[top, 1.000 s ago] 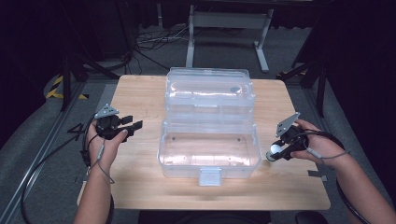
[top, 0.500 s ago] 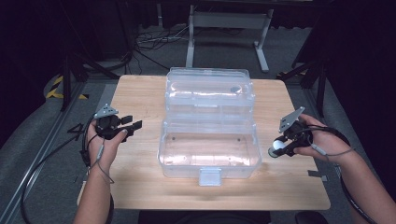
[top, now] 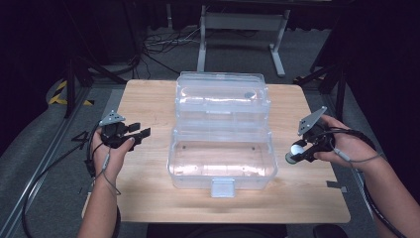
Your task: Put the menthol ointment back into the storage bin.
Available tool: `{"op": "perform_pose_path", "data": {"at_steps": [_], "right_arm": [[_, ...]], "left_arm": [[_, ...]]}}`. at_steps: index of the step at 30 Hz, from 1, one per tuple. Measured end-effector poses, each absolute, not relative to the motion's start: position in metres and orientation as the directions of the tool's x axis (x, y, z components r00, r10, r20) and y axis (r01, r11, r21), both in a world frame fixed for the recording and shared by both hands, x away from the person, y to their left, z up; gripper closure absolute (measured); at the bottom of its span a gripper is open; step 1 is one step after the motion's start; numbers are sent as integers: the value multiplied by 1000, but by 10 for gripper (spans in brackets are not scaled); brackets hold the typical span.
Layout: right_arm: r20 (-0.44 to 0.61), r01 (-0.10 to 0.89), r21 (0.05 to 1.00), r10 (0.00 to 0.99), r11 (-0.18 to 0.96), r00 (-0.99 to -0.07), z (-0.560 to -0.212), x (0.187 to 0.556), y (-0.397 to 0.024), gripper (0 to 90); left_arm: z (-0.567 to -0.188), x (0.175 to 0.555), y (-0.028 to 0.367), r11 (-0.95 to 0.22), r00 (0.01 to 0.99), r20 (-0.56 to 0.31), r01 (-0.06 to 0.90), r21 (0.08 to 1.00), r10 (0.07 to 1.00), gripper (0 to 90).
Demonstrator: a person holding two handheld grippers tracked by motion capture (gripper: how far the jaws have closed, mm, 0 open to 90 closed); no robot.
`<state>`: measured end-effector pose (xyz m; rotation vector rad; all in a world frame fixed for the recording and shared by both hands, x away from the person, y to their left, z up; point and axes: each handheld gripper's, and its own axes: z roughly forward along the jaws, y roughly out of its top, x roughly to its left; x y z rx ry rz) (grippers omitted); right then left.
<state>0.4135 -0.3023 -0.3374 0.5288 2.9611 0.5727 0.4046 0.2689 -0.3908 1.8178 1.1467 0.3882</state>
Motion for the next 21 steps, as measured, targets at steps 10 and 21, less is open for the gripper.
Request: {"op": "perform_pose_path", "data": {"at_steps": [10,21], "right_arm": [[-29,298,369,331,881,-943,-323,412,-294,506],[-31,276,376,310,884,-950,-312,411,-285,506]], "left_arm": [[-391,404,270,-137,515,-199,543,829,834,481],[-391,405,270,-139,515,-197,543,828,834,481]]}}
